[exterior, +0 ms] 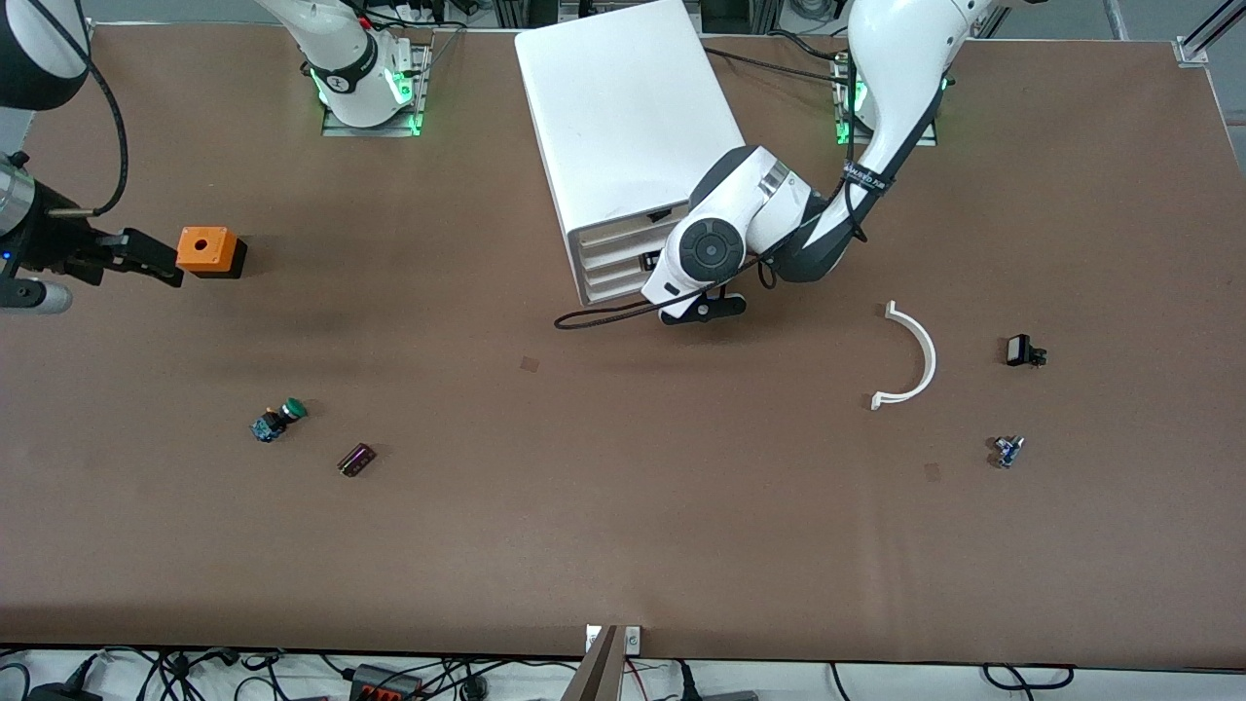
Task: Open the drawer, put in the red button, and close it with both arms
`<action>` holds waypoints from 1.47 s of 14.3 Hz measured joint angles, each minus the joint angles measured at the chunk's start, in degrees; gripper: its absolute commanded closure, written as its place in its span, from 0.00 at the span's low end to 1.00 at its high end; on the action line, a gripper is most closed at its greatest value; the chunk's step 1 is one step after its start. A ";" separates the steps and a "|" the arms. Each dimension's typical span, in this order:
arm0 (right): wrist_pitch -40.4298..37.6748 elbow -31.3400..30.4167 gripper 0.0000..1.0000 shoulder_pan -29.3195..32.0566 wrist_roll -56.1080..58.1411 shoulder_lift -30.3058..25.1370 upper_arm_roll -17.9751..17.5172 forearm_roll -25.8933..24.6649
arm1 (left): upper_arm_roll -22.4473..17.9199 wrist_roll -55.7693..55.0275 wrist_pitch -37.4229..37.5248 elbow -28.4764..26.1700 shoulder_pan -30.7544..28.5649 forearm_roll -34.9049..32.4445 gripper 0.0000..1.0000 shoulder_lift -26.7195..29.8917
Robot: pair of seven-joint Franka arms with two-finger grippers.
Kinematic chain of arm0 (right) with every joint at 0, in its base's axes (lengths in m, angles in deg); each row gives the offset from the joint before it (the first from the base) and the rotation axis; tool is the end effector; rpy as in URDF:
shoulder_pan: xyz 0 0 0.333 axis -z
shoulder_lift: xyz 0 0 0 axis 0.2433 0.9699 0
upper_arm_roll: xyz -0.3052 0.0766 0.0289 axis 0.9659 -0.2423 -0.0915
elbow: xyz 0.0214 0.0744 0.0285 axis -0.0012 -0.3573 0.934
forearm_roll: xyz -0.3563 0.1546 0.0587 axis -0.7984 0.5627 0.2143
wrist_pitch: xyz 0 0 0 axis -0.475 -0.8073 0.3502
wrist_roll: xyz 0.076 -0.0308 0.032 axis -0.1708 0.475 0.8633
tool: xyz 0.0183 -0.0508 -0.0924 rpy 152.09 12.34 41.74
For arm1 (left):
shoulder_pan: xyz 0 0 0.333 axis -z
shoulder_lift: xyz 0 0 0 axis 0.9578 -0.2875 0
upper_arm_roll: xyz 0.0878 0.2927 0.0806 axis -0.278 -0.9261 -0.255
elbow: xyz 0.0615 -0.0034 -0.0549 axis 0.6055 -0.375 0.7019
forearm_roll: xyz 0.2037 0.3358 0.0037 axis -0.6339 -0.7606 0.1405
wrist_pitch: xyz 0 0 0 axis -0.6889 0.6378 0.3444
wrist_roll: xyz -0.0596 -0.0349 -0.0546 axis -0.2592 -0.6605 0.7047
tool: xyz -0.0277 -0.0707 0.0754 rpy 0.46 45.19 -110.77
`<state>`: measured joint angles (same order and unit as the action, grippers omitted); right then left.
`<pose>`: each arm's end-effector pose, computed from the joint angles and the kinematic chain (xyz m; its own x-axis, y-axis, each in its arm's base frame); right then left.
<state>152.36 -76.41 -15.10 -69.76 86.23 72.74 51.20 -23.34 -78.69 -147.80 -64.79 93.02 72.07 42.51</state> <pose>0.5680 -0.0209 0.5527 0.9996 -0.0098 -0.0263 -0.0094 -0.9999 0.0140 0.4729 -0.4208 0.2668 0.8747 0.1784 -0.4507 0.1683 -0.9837 -0.0628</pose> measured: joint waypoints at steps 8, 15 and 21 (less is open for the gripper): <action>0.42 -2.58 0.00 -0.11 0.04 -2.60 -0.10 -0.03 | -0.50 -0.09 1.60 3.53 -1.65 -1.74 0.00 0.22; -0.68 -2.57 0.00 -0.15 0.04 -2.72 -0.12 -0.03 | -0.71 4.68 10.29 17.99 -12.13 -17.30 0.00 3.51; -0.68 -2.55 0.00 -0.18 0.04 -2.75 -0.14 -0.03 | -0.68 27.64 18.79 19.98 -22.35 -17.20 0.00 11.17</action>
<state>151.67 -78.96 -15.28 -69.72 83.47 72.61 51.17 -24.02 -51.05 -129.01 -44.80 70.67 54.87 53.68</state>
